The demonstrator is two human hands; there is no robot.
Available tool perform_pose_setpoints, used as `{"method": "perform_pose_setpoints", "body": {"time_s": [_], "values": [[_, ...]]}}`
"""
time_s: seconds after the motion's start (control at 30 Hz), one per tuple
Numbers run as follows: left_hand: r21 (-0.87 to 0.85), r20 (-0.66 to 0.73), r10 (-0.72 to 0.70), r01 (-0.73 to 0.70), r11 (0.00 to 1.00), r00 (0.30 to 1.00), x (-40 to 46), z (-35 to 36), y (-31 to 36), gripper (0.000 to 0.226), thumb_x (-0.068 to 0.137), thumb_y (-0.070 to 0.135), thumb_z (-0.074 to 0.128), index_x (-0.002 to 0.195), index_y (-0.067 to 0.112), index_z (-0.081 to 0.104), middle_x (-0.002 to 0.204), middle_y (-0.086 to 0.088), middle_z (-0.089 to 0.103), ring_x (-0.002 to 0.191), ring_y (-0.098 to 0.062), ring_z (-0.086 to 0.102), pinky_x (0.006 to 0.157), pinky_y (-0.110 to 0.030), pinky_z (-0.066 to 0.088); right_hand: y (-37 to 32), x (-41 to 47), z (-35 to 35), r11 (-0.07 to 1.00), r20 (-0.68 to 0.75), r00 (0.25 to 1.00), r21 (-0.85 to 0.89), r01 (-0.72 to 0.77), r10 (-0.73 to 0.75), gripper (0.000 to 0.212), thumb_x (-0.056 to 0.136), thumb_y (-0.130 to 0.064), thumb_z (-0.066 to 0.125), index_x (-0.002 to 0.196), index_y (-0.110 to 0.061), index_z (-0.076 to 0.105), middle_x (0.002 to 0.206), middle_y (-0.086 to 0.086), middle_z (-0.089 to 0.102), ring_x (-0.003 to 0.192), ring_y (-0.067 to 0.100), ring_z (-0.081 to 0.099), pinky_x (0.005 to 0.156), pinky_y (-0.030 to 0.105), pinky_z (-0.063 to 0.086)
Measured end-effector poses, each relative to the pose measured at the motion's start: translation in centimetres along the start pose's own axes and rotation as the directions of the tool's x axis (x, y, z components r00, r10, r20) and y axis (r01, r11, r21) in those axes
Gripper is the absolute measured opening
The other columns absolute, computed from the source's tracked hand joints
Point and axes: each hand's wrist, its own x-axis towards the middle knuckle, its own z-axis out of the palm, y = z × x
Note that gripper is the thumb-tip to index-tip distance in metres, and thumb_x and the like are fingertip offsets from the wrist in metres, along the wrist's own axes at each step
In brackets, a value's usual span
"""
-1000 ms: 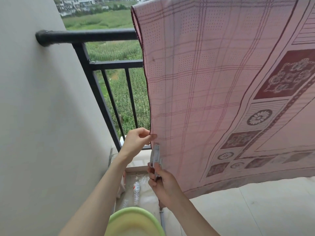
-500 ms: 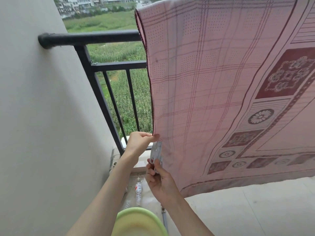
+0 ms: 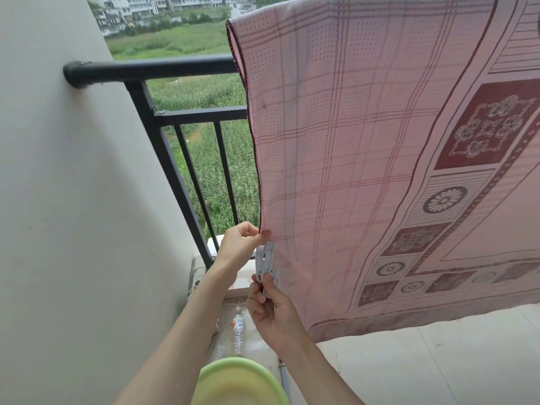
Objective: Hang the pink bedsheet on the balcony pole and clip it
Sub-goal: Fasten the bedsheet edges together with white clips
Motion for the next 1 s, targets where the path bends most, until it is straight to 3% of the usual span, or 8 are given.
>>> {"method": "perform_pose_setpoints", "body": {"time_s": [0.23, 0.37, 0.5, 0.57, 0.7, 0.8, 0.87, 1.0], "values": [[-0.023, -0.022, 0.003, -0.004, 1.0, 1.0, 0.0, 0.3, -0.2, 0.033, 0.081, 0.031, 0.068, 0.064, 0.014, 0.046, 0.063, 0.001, 0.045, 0.058, -0.013, 0.036, 0.057, -0.027, 0.029, -0.7, 0.5, 0.2, 0.997, 0.051, 0.996, 0.046, 0.066, -0.068, 0.03, 0.059, -0.015, 0.081, 0.075, 0.005, 0.064, 0.059, 0.01, 0.051, 0.039, 0.009, 0.042, 0.034, 0.017, 0.033], [-0.016, -0.056, 0.013, -0.013, 1.0, 0.998, -0.2, 0.5, -0.3, 0.03, 0.08, 0.032, 0.069, 0.062, 0.014, 0.052, 0.067, 0.002, 0.051, 0.065, -0.01, 0.045, 0.063, -0.027, 0.035, -0.5, 0.8, 0.6, 0.998, 0.029, 0.998, 0.021, 0.058, -0.059, 0.019, 0.076, -0.017, 0.06, 0.083, 0.001, 0.057, 0.061, 0.008, 0.051, 0.04, 0.008, 0.041, 0.035, 0.016, 0.033], [0.067, -0.09, 0.083, -0.077, 0.995, 0.992, -0.2, 0.7, -0.8, 0.032, 0.081, 0.037, 0.066, 0.064, 0.015, 0.051, 0.079, -0.004, 0.056, 0.074, -0.016, 0.051, 0.068, -0.034, 0.044, -0.2, 1.3, 0.3, 0.998, 0.143, 0.99, 0.068, -0.001, -0.008, 0.035, 0.054, -0.011, 0.088, 0.08, 0.002, 0.068, 0.066, 0.009, 0.054, 0.042, 0.011, 0.043, 0.036, 0.019, 0.036], [0.096, -0.082, 0.14, -0.132, 0.987, 0.987, -0.3, 0.9, -1.1, 0.034, 0.081, 0.041, 0.065, 0.067, 0.015, 0.049, 0.086, -0.01, 0.055, 0.069, -0.016, 0.052, 0.062, -0.032, 0.049, -0.3, 1.1, 0.4, 0.998, 0.163, 0.987, 0.058, -0.015, 0.005, 0.034, 0.053, -0.008, 0.088, 0.08, -0.001, 0.068, 0.066, 0.007, 0.052, 0.042, 0.011, 0.042, 0.036, 0.02, 0.035], [0.044, -0.072, 0.191, -0.188, 0.981, 0.979, -0.3, 0.7, -1.8, 0.031, 0.081, 0.038, 0.065, 0.069, 0.014, 0.049, 0.088, -0.013, 0.055, 0.068, -0.012, 0.052, 0.052, -0.012, 0.042, -1.0, 0.9, 0.3, 0.999, 0.107, 0.993, -0.041, -0.034, 0.038, 0.013, 0.081, -0.015, 0.059, 0.091, -0.006, 0.061, 0.066, 0.004, 0.049, 0.045, 0.01, 0.038, 0.042, 0.019, 0.031], [-0.092, -0.008, 0.168, -0.168, 0.982, 0.986, -0.2, 0.7, -3.5, 0.025, 0.078, 0.046, 0.063, 0.08, 0.022, 0.058, 0.094, -0.003, 0.065, 0.089, -0.013, 0.06, 0.079, -0.026, 0.045, -1.5, 1.2, -1.5, 0.994, 0.119, 0.992, -0.108, -0.036, 0.049, 0.043, 0.067, -0.026, 0.08, 0.101, -0.007, 0.061, 0.066, 0.003, 0.052, 0.046, 0.009, 0.041, 0.043, 0.019, 0.034], [-0.272, 0.035, 0.126, -0.111, 0.956, 0.991, 0.0, 1.0, -5.6, 0.023, 0.081, 0.045, 0.056, 0.09, 0.024, 0.059, 0.096, 0.002, 0.065, 0.094, -0.015, 0.061, 0.08, -0.028, 0.046, -1.7, 1.6, -3.8, 0.984, 0.089, 0.994, -0.172, -0.04, 0.056, 0.065, 0.05, -0.032, 0.09, 0.104, -0.007, 0.062, 0.065, 0.003, 0.053, 0.047, 0.008, 0.043, 0.043, 0.019, 0.034], [-0.336, 0.018, -0.03, 0.034, 0.941, 0.999, 1.0, 2.3, -12.4, 0.022, 0.098, 0.025, 0.037, 0.103, 0.023, 0.058, 0.108, -0.003, 0.065, 0.098, -0.018, 0.063, 0.077, -0.032, 0.053, -2.4, 2.3, -8.9, 0.96, -0.171, 0.985, -0.273, -0.06, 0.013, 0.046, 0.062, -0.031, 0.08, 0.096, -0.008, 0.058, 0.056, -0.001, 0.05, 0.044, 0.007, 0.037, 0.041, 0.017, 0.029]]}}
